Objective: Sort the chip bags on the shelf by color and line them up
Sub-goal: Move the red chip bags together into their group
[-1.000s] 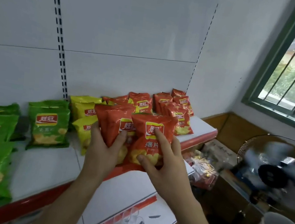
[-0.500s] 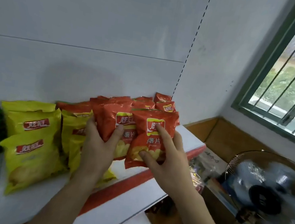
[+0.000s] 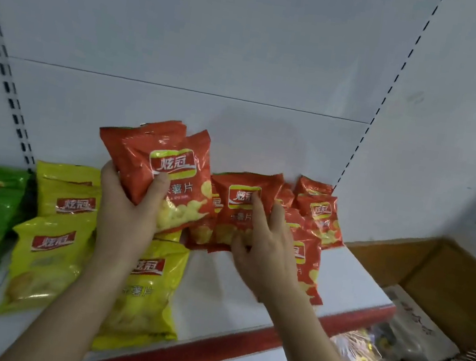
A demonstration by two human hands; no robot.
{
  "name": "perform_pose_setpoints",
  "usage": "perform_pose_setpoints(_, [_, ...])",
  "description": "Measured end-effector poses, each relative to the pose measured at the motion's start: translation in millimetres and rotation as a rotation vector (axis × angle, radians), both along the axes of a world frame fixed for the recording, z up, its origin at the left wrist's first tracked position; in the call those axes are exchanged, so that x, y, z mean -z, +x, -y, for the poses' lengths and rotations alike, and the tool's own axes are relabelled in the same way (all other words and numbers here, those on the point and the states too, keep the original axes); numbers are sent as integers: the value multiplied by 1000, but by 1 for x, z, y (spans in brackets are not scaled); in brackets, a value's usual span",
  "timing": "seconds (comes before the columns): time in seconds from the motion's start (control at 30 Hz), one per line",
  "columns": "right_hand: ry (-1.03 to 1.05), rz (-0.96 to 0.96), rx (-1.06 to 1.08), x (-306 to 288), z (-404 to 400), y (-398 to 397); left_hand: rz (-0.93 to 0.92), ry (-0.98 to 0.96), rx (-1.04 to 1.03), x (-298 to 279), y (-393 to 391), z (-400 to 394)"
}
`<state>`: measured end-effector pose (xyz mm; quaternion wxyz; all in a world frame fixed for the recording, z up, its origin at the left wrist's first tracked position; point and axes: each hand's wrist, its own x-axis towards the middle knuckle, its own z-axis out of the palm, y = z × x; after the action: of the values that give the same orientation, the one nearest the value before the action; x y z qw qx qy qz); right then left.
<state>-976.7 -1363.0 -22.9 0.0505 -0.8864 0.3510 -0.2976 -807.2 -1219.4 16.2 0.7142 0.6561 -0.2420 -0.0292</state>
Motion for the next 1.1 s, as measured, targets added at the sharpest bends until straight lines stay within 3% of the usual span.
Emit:
perform_pose_setpoints(0.23, [-163,-248,-165,21,31,46,-18,19,-165,8,-31,-18])
perform_pose_setpoints(0.53, [-274,-497,-44,37,42,53,5,65,-224,18,-55,-34])
perform_pose_setpoints(0.83, [-186,-383,-35,31,40,46,30,132,-121,20,-56,-24])
perform_pose_setpoints(0.9, [-117,-187,-99,17,36,31,28,144,-101,24,-56,-22])
perform_pose_setpoints(1.0, [272,266,-245,-10,18,4,39,143,-87,27,-56,-12])
perform_pose_setpoints(1.03, [405,334,-346,-19,8,-4,45,142,-80,28,-57,-7])
perform_pose_setpoints(1.1, [432,283,-506,-26,-11,-15,61,136,-51,31,-61,2])
